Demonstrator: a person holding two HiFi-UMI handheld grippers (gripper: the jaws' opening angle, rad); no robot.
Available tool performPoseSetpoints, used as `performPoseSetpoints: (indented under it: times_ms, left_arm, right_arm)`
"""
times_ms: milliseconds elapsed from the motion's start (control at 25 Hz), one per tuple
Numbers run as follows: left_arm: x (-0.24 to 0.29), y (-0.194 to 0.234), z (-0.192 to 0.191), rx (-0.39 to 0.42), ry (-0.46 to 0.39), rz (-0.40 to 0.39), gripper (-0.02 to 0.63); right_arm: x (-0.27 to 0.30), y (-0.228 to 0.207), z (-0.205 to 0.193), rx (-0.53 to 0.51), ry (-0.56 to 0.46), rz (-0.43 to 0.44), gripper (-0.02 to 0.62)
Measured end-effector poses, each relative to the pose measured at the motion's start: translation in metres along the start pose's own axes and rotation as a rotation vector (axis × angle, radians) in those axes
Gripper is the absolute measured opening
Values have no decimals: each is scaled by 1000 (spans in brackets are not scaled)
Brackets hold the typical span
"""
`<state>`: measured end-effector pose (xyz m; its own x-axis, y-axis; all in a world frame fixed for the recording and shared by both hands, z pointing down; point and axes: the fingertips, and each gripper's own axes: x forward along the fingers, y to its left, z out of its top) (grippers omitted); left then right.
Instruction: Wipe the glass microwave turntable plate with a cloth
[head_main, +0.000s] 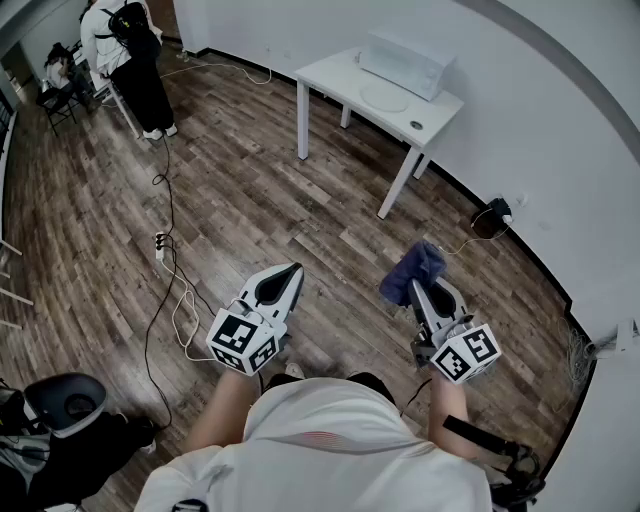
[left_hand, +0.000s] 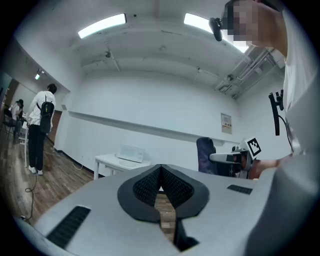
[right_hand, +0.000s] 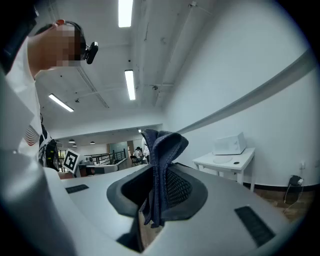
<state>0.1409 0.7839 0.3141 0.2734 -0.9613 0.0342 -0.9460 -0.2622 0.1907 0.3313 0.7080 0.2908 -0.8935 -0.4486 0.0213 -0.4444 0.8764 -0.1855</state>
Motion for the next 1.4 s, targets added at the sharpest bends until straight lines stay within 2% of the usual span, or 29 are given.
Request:
performPoseSetpoints:
  times_ms: [280,600,1000,1400]
  left_arm:
    - [-20,38,-11,-5,16,-19,11]
    - [9,55,-11,-4,40,-47,11]
    - [83,90,1,18,63,-53,11]
    - [196,114,15,22,79,-35,11]
  right_arm:
    - [24,28,-20,7,11,-33,61]
    - [42,7,-25,40,12,-63,61]
    - [97,-61,-13,60,-13,-59,61]
    - [149,-165,6,81,-2,-25,61]
